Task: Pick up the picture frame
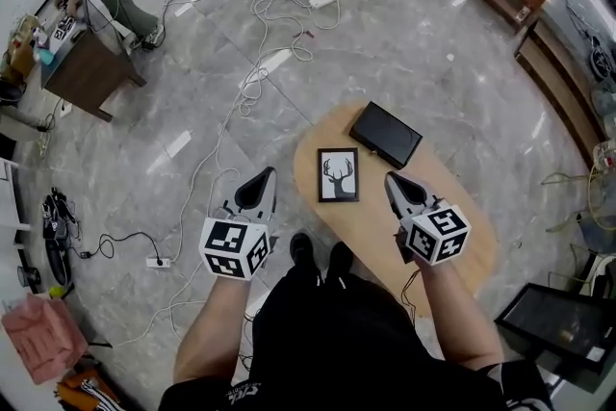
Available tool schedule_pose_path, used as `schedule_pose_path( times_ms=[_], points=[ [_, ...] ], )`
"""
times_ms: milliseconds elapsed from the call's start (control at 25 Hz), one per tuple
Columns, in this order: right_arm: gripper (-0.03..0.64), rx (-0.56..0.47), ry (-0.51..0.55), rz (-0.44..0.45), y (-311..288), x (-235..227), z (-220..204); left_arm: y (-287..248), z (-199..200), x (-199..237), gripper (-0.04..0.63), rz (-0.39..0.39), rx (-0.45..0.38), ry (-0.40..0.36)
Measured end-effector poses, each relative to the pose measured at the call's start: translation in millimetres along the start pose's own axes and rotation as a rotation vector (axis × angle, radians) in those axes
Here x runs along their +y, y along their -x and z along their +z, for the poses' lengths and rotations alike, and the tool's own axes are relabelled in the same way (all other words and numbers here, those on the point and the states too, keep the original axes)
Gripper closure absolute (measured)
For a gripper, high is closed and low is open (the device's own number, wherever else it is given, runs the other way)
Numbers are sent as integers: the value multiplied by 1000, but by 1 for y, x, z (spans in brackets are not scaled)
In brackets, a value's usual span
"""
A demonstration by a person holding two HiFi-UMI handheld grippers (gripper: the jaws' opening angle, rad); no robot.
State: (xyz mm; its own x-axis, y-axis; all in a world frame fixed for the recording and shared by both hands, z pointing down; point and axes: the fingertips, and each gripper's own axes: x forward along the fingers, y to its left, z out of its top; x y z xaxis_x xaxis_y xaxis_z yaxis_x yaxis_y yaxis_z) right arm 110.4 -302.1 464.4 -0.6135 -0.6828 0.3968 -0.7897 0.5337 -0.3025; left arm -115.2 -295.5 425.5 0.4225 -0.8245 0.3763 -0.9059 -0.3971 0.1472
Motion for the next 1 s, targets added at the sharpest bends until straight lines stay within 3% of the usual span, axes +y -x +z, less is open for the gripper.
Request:
schedule_pose_path(
  times_ms=[480,1000],
  points=[
    [611,192,-30,-65,-68,-26,-66,-72,-61,29,588,-62,80,59],
    [605,360,-115,-75,-141,-68,-186,-142,-166,44,588,-110,190,128]
  ],
)
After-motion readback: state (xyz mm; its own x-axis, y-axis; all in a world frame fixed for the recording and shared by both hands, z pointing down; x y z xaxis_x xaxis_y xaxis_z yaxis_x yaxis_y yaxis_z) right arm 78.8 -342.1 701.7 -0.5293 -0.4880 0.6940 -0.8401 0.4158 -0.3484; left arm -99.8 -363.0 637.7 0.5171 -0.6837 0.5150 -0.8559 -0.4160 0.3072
